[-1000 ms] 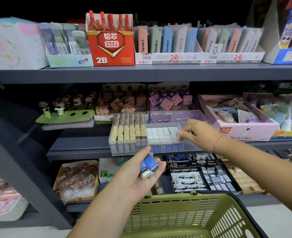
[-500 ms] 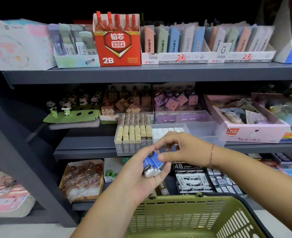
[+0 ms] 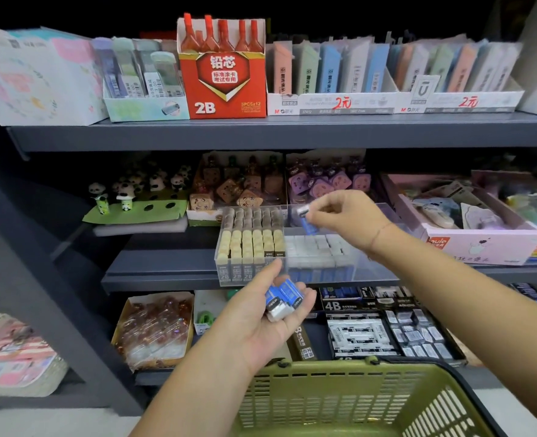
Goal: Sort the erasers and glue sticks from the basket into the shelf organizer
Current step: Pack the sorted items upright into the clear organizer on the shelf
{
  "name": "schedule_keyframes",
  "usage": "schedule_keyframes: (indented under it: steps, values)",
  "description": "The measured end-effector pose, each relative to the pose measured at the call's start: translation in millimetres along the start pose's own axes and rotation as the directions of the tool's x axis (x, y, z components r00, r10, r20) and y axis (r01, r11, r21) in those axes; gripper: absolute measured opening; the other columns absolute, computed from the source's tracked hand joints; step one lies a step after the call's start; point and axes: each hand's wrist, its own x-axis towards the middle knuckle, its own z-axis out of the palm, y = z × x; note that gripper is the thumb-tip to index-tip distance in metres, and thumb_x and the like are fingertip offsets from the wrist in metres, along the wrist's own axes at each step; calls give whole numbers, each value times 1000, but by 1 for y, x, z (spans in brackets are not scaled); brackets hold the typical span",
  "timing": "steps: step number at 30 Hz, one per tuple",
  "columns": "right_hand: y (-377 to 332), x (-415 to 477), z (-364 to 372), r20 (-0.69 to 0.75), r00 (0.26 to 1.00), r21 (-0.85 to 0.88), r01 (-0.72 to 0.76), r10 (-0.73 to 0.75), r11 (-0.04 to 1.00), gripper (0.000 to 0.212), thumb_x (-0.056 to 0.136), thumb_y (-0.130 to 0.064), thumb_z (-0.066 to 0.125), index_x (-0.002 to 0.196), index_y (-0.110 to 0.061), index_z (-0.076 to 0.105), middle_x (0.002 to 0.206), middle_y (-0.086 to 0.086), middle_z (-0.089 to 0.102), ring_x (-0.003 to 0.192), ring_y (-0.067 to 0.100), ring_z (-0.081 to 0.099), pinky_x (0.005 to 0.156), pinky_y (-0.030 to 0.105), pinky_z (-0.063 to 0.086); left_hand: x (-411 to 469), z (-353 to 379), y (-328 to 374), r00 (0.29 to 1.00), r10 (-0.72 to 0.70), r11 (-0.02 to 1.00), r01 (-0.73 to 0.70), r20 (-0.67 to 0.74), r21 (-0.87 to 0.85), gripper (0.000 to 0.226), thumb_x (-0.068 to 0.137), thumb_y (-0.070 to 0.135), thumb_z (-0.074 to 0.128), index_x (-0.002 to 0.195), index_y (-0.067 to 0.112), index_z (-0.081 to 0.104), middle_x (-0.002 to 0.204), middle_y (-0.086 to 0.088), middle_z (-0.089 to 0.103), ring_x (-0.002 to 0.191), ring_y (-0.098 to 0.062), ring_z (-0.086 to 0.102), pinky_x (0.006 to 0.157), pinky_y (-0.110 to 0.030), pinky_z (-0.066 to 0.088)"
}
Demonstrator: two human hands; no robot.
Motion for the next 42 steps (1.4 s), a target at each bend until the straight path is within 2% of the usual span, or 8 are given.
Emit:
schedule_keyframes:
  steps: [4, 8, 14, 25, 29, 33, 36, 42]
  values:
    - [21, 22, 13, -11, 983, -550, 148, -184, 822, 20, 87, -32, 65, 100, -17, 70, 89, -1, 68, 86, 16, 61, 79, 26, 48, 2, -2, 4, 1000, -11, 1000, 11, -23, -17, 24, 85, 14, 69, 96, -5, 60, 106, -30, 60, 103, -38, 61, 71, -45, 54]
    - [31, 28, 33, 167, 953, -734, 292, -254, 613, 20, 90, -36, 59, 105, -25, 65, 104, 1, 64, 101, 24, 58, 83, 34, 48, 3, -2, 7, 1000, -22, 999, 22, -6, -47, 27, 85, 13, 70, 102, -4, 59, 113, -31, 59, 106, -40, 62, 63, -46, 60]
    - [32, 30, 28, 172, 967, -529, 252, -188, 811, 9, 81, -16, 71, 90, -20, 72, 94, -3, 69, 88, 14, 63, 81, 26, 49, 1, -5, 12, 1000, -21, 996, 22, 10, -89, 30, 87, 9, 68, 111, -5, 57, 122, -36, 55, 100, -43, 63, 54, -43, 59]
    - [14, 11, 23, 7, 987, -483, 143, -160, 864, 15, 80, -31, 74, 78, -20, 65, 75, -6, 65, 70, 10, 58, 69, 27, 49, -2, -5, 11, 998, -32, 993, 38, 54, -108, 32, 89, 11, 64, 114, -5, 53, 97, -41, 60, 89, -41, 65, 58, -39, 58]
    - [-20, -33, 23, 283, 954, -51, 113, -94, 992, 21, 83, -31, 71, 77, -11, 72, 69, -4, 66, 62, 2, 55, 69, 20, 49, 1, -8, 14, 998, -7, 995, 13, 55, -97, 33, 90, 14, 63, 117, -4, 55, 107, -36, 61, 85, -38, 67, 60, -36, 59]
    - [-20, -54, 31, 430, 901, -58, -28, 50, 998, 14, 81, -23, 74, 80, -9, 74, 65, -4, 67, 62, 3, 59, 71, 23, 53, 2, -7, 10, 997, -30, 998, 34, 74, -47, 24, 89, 17, 61, 105, -1, 57, 79, -18, 67, 64, -30, 67, 64, -32, 56]
    - [-17, -54, 34, 437, 895, -60, -74, 93, 995, 10, 79, -19, 75, 78, -9, 74, 69, -2, 67, 64, 4, 56, 68, 21, 48, 3, -7, 7, 997, -38, 998, 41, 66, -41, 30, 90, 14, 61, 114, -2, 57, 103, -23, 69, 92, -32, 67, 70, -45, 59]
    - [-8, -21, 13, 21, 993, -98, 118, -116, 988, 12, 79, -23, 75, 78, -11, 73, 67, -1, 67, 63, 10, 57, 72, 33, 50, -1, -5, 13, 1000, 4, 998, -2, 22, -63, 29, 89, 13, 65, 108, -7, 57, 105, -29, 60, 100, -40, 63, 65, -44, 55]
